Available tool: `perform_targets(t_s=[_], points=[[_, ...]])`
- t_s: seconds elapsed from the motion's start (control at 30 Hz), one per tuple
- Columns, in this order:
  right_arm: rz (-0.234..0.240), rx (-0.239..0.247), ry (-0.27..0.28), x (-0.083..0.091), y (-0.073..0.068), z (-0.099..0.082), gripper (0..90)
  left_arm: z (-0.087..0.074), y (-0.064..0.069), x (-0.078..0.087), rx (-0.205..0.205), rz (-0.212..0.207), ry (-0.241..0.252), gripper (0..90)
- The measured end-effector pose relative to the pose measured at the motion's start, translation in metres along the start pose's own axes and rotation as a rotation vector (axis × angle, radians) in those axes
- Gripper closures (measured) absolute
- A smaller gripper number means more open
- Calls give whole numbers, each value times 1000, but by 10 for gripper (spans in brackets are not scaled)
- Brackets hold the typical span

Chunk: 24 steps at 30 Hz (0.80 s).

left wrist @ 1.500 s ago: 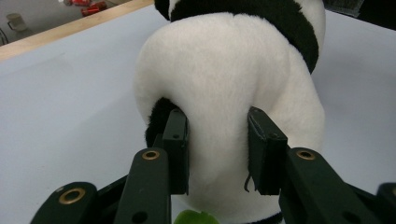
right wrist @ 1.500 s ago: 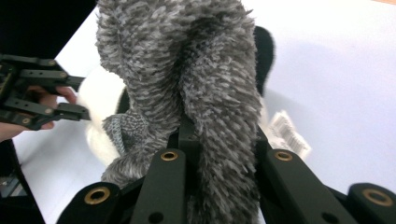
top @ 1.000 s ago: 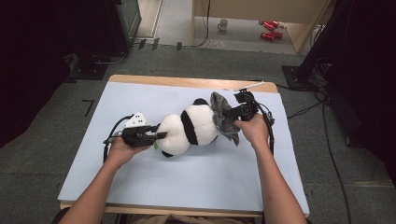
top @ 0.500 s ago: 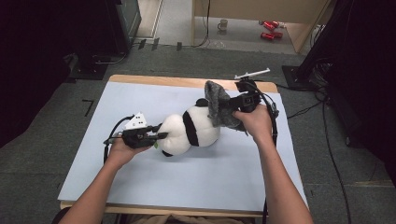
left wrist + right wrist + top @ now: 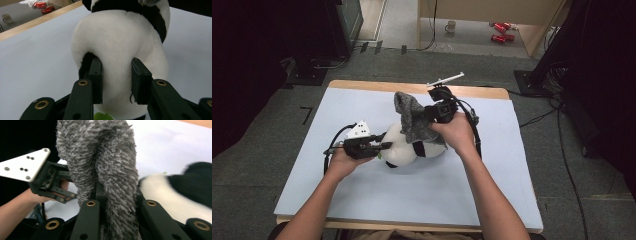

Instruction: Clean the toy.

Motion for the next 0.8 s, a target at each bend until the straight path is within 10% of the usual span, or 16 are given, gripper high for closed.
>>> perform_targets(t_s=[0.37, 0.8], points=[[48, 19, -66, -44, -30, -10, 772, 1, 1, -1, -11, 3, -2, 669], [-86, 5, -122, -46, 12, -24, 772, -1, 2, -2, -5, 1, -9, 666]])
Point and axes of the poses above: each handheld gripper's, and its own axes: x roughly backward along the jaws, z roughly out of its top, y roughly to its right, the point moved 9 cm from there along -x, roughly forward along the jaws, and after that the axes turned 7 degrees about y, right-handed, at the moved point
